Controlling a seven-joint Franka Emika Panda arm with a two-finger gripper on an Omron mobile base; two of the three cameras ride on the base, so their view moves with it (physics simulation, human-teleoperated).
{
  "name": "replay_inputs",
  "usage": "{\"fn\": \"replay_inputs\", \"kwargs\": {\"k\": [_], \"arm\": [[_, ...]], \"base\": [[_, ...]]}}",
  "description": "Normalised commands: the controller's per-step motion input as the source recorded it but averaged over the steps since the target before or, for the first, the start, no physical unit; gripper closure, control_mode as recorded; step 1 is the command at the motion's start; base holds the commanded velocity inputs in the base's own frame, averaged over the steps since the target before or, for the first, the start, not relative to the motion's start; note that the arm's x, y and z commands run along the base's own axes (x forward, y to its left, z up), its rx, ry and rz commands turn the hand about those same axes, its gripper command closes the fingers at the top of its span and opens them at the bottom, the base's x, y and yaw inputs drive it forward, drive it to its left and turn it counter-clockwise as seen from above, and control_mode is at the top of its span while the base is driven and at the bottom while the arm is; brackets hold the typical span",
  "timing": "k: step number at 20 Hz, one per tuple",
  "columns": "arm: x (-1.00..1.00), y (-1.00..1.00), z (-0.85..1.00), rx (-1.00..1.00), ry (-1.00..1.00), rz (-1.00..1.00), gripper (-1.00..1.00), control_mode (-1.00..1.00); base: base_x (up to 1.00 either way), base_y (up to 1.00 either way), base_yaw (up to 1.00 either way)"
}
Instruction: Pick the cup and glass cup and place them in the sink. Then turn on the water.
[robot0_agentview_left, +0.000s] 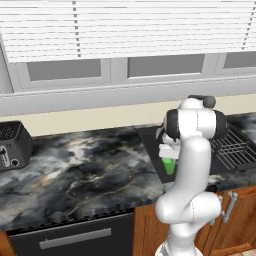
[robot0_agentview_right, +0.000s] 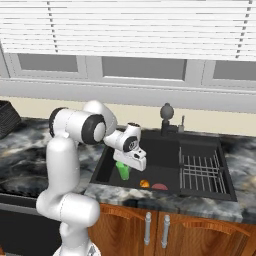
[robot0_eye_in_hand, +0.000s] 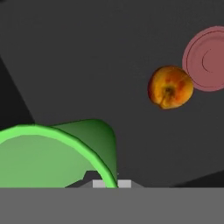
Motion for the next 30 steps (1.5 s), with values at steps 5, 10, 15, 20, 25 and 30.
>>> {"fn": "replay_inputs", "kwargs": {"k": [5, 10, 15, 20, 25, 30], "arm": [[0.25, 0.02, -0.22, 0.00, -0.03, 0.00, 1.00, -1.00], [0.27, 0.00, -0.22, 0.00, -0.05, 0.00, 1.00, -1.00], [0.22, 0.00, -0.39, 0.00, -0.08, 0.00, 1.00, -1.00], [0.08, 0.00, -0.40, 0.00, -0.07, 0.00, 1.00, -1.00], [0.06, 0.00, -0.37, 0.00, -0.05, 0.00, 1.00, -1.00], [0.04, 0.00, -0.37, 0.00, 0.00, 0.00, 1.00, -1.00]], "base": [[0.00, 0.00, 0.00], [0.00, 0.00, 0.00], [0.00, 0.00, 0.00], [0.00, 0.00, 0.00], [0.00, 0.00, 0.00], [0.00, 0.00, 0.00]]}}
